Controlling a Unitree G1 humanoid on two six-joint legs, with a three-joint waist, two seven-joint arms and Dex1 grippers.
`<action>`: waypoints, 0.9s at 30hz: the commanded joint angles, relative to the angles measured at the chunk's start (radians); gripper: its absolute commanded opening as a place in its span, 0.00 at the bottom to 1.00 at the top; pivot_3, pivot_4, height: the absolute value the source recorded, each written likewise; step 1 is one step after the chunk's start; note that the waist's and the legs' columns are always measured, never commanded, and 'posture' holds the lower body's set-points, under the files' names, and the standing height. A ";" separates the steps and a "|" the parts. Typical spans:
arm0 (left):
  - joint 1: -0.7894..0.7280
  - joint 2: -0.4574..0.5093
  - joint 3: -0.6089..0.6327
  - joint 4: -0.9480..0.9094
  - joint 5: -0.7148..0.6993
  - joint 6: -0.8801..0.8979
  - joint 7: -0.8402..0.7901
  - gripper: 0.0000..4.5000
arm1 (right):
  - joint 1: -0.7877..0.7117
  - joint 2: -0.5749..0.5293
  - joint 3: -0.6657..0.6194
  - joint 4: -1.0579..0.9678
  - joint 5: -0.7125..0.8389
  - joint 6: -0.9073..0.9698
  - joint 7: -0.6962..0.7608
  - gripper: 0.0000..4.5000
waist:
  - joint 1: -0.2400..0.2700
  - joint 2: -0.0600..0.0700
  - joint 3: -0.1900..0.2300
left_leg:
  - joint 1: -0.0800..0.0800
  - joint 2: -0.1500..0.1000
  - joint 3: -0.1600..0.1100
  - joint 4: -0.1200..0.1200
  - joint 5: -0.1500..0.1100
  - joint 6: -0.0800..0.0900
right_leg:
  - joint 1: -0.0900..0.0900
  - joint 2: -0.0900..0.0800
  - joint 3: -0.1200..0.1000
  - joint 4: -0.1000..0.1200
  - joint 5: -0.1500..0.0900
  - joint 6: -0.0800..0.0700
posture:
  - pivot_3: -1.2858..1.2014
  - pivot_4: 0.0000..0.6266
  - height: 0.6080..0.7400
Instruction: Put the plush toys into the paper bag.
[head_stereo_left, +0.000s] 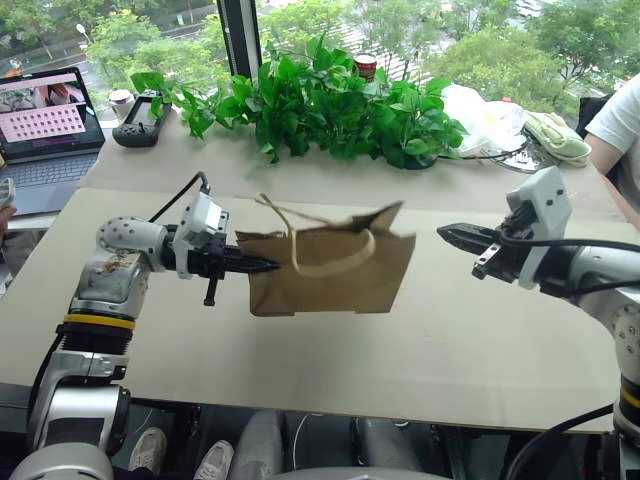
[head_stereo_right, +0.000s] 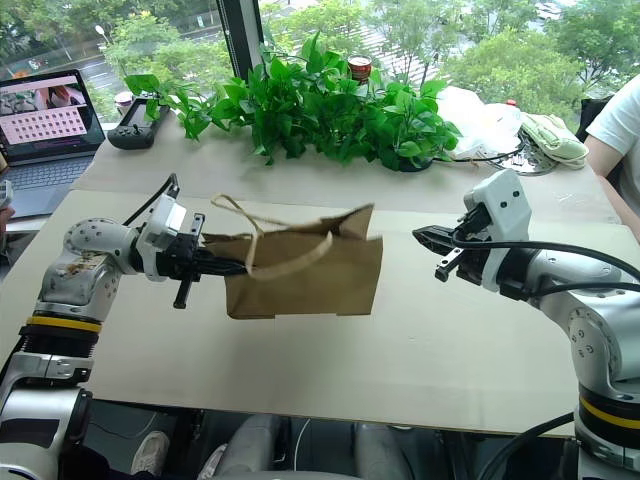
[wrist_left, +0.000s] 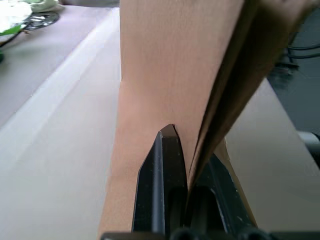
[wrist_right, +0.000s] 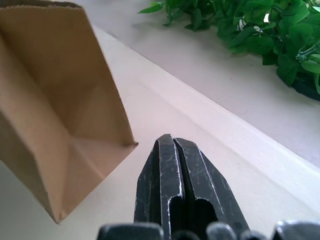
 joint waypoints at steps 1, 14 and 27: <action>-0.031 -0.008 -0.029 0.022 -0.007 -0.038 -0.025 0.01 | -0.023 -0.011 -0.041 0.001 0.039 -0.038 0.021 0.00 | 0.000 0.000 0.000 | 0.000 0.000 0.000 0.000 0.000 0.000 | 0.000 0.000 0.000 0.000 0.000 0.000 | 0.52 0.24 0.79; -0.032 -0.120 -0.078 0.131 0.068 -0.146 0.023 0.01 | -0.028 -0.050 -0.035 -0.005 0.063 -0.044 0.018 0.00 | 0.000 0.000 0.000 | 0.000 0.000 0.000 0.001 0.000 0.000 | 0.000 0.000 0.000 0.000 0.000 0.000 | 0.52 0.24 0.79; -0.093 -0.202 -0.101 0.266 0.143 -0.229 0.029 0.01 | -0.013 -0.042 -0.030 -0.027 0.087 -0.030 -0.025 0.00 | 0.000 0.000 0.000 | -0.001 0.000 0.000 0.001 0.000 0.000 | 0.000 0.000 0.000 0.001 0.000 0.000 | 0.52 0.24 0.79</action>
